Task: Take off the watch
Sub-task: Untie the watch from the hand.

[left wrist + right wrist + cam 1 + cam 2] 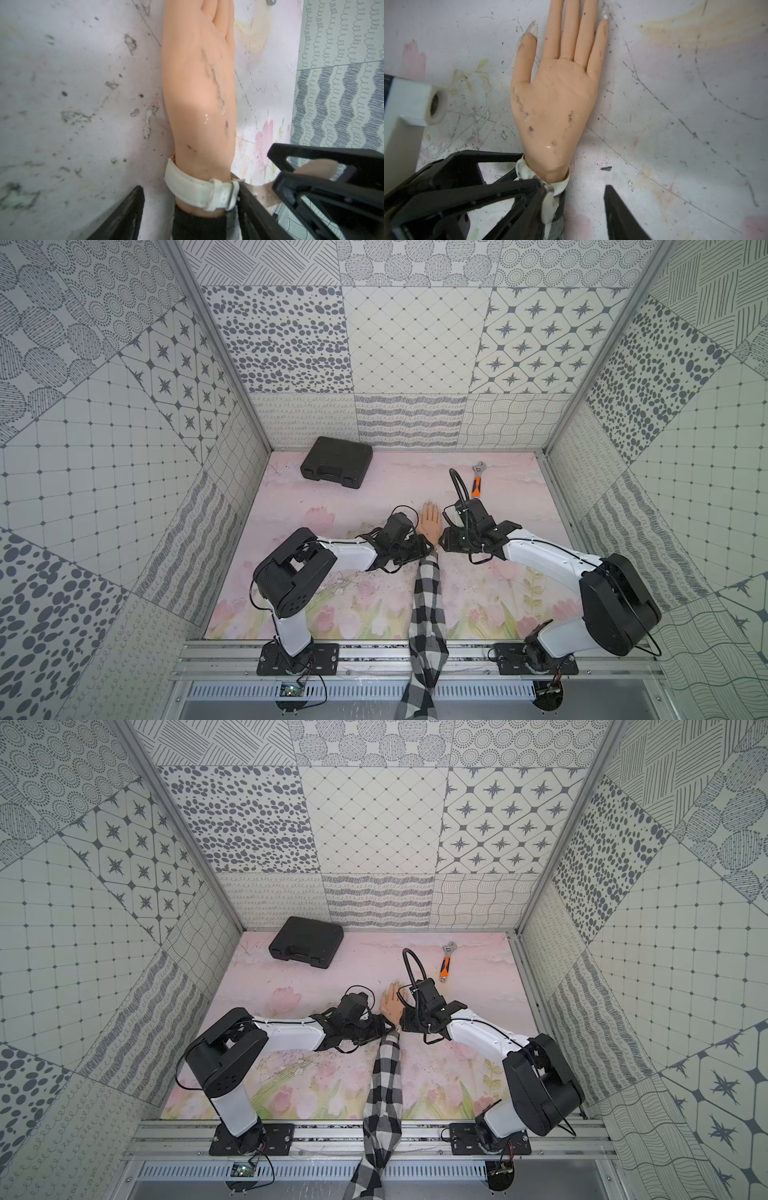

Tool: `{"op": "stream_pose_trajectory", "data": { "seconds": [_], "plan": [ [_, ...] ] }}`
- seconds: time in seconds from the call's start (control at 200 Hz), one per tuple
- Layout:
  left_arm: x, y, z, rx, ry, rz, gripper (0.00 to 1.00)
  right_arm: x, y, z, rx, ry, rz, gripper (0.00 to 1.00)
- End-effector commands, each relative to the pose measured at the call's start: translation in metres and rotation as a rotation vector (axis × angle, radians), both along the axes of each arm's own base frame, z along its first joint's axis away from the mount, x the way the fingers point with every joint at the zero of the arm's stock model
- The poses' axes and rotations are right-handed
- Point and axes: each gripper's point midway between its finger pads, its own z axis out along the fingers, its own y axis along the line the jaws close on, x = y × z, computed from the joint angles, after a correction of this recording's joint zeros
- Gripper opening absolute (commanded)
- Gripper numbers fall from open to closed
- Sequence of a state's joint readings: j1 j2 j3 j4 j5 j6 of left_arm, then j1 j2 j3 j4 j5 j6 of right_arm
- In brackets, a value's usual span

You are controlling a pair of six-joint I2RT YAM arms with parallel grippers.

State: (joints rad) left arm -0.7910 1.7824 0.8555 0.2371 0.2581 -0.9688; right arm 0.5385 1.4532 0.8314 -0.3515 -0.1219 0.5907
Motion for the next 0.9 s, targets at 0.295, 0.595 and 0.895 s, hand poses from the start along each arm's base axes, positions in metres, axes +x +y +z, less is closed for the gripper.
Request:
{"op": "stream_pose_trajectory", "data": {
  "seconds": [0.295, 0.595, 0.895],
  "plan": [
    [-0.010, 0.044, -0.005, 0.188, 0.023, 0.045, 0.71, 0.010, -0.002, 0.039, 0.455, -0.053, -0.187, 0.62],
    [0.009, 0.065, 0.033, 0.193, -0.055, 0.105, 0.81, 0.011, -0.001, 0.057, 0.680, -0.121, -0.250, 0.72],
    [0.004, 0.066, 0.026, 0.166, -0.030, 0.101, 0.81, 0.001, -0.013, 0.090, 0.704, -0.228, -0.230, 0.81]
  ]
}}
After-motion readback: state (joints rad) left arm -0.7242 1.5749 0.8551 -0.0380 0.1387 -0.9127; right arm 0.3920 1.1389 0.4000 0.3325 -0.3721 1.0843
